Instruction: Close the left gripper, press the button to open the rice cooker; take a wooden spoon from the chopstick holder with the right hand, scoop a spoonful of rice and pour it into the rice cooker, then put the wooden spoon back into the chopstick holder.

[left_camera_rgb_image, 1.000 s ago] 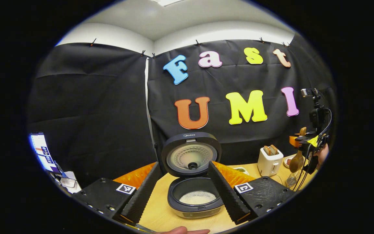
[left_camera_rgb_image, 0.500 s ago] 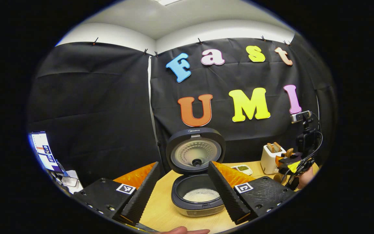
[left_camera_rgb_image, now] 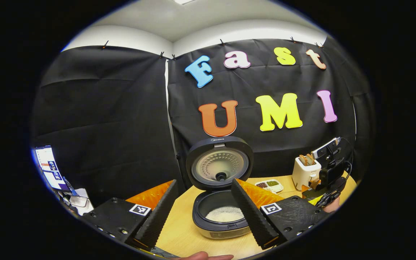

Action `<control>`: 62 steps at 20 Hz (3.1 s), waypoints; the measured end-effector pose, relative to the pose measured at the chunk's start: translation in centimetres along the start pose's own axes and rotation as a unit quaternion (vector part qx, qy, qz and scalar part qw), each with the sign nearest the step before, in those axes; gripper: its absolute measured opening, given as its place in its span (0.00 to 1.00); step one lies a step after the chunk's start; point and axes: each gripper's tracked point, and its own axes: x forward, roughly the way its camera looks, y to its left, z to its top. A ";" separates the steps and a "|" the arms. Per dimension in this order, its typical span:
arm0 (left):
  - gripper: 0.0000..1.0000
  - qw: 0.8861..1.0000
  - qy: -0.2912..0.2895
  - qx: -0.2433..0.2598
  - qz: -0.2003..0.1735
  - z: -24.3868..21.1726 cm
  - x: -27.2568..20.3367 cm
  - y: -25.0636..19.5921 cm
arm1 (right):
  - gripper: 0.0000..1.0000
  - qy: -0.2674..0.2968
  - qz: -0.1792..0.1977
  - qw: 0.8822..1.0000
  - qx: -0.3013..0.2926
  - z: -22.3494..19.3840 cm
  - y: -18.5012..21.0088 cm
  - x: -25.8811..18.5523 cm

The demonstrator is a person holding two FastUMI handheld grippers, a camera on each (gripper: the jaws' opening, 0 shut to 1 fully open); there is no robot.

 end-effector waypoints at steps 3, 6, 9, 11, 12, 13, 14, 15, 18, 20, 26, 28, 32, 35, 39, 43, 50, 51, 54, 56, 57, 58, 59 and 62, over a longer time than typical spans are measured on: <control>0.95 1.000 0.000 0.000 0.002 0.0 0.1 0.2 | 0.35 0.000 0.009 1.000 0.017 0.1 0.3 0.1; 0.95 1.000 0.003 -0.003 0.003 -0.1 0.1 0.3 | 0.33 0.005 0.024 0.998 0.052 0.1 0.7 0.1; 0.95 1.000 0.003 -0.001 0.006 0.1 0.0 0.8 | 0.33 0.012 0.046 0.993 0.106 0.0 1.4 0.1; 0.95 1.000 0.002 0.001 0.008 0.2 0.0 1.0 | 0.33 0.017 0.062 0.987 0.145 -0.1 1.9 0.1; 0.95 1.000 0.002 0.001 0.008 0.2 0.0 1.0 | 0.33 0.017 0.065 0.984 0.166 -0.2 2.1 0.2; 0.95 1.000 0.002 0.002 0.008 0.3 -0.1 1.0 | 0.33 0.020 0.075 0.978 0.194 -0.3 2.5 0.1; 0.95 1.000 0.001 0.002 0.009 0.4 -0.2 1.2 | 0.33 0.022 0.086 0.970 0.226 -0.3 2.8 0.1; 0.95 1.000 0.002 0.002 0.010 0.4 -0.1 1.3 | 0.33 0.023 0.089 0.962 0.255 -0.3 2.7 0.1; 0.95 1.000 0.002 0.004 0.011 0.4 -0.1 1.4 | 0.33 0.022 0.097 0.940 0.327 -0.4 1.9 0.1; 0.95 1.000 0.000 0.005 0.012 0.7 -0.1 1.4 | 0.33 0.024 0.100 0.917 0.384 -0.6 0.9 0.1; 0.95 1.000 -0.004 0.001 0.006 1.2 0.2 0.8 | 0.33 0.022 0.105 0.862 0.495 -1.7 -1.3 0.3; 0.95 1.000 -0.004 0.002 0.005 1.2 0.3 0.8 | 0.28 0.021 0.111 0.843 0.527 -2.1 -1.4 0.2; 0.95 1.000 -0.002 0.008 0.007 1.3 0.3 0.9 | 0.33 0.016 0.120 0.803 0.583 -2.6 -2.3 0.4; 0.95 1.000 -0.003 0.010 0.007 1.4 0.3 1.1 | 0.32 0.002 0.128 0.779 0.614 -1.8 -3.1 0.3; 0.95 1.000 -0.004 0.014 0.005 1.6 0.3 1.0 | 0.32 -0.016 0.134 0.760 0.636 -0.3 -4.4 0.0; 0.95 1.000 -0.008 0.013 0.002 2.0 0.2 1.0 | 0.32 -0.035 0.136 0.715 0.685 1.3 -6.1 -0.4; 0.95 1.000 -0.011 0.009 0.003 2.0 0.0 1.3 | 0.32 -0.043 0.142 0.724 0.674 4.3 -6.6 -2.2; 0.95 1.000 -0.011 0.007 0.004 1.9 0.0 1.5 | 0.32 -0.043 0.146 0.722 0.674 5.4 -6.4 -2.6; 0.95 1.000 -0.008 0.001 0.009 1.5 -0.2 2.1 | 0.32 -0.044 0.158 0.739 0.654 9.1 -5.2 -3.7; 0.95 1.000 -0.009 -0.002 0.015 1.4 -0.4 2.6 | 0.32 -0.047 0.171 0.748 0.640 12.2 -3.9 -4.6; 0.95 1.000 -0.009 -0.003 0.019 1.3 -0.5 3.0 | 0.32 -0.049 0.178 0.749 0.637 13.5 -3.1 -4.9; 0.95 1.000 -0.007 -0.006 0.021 1.1 -0.7 3.3 | 0.32 -0.047 0.183 0.751 0.632 14.7 -2.0 -5.1; 0.95 1.000 -0.007 -0.007 0.023 0.9 -0.8 3.4 | 0.32 -0.045 0.196 0.748 0.632 16.0 -0.7 -5.3; 0.95 0.999 -0.001 -0.010 0.034 0.2 -1.2 4.4 | 0.32 -0.029 0.231 0.741 0.630 18.8 4.6 -5.7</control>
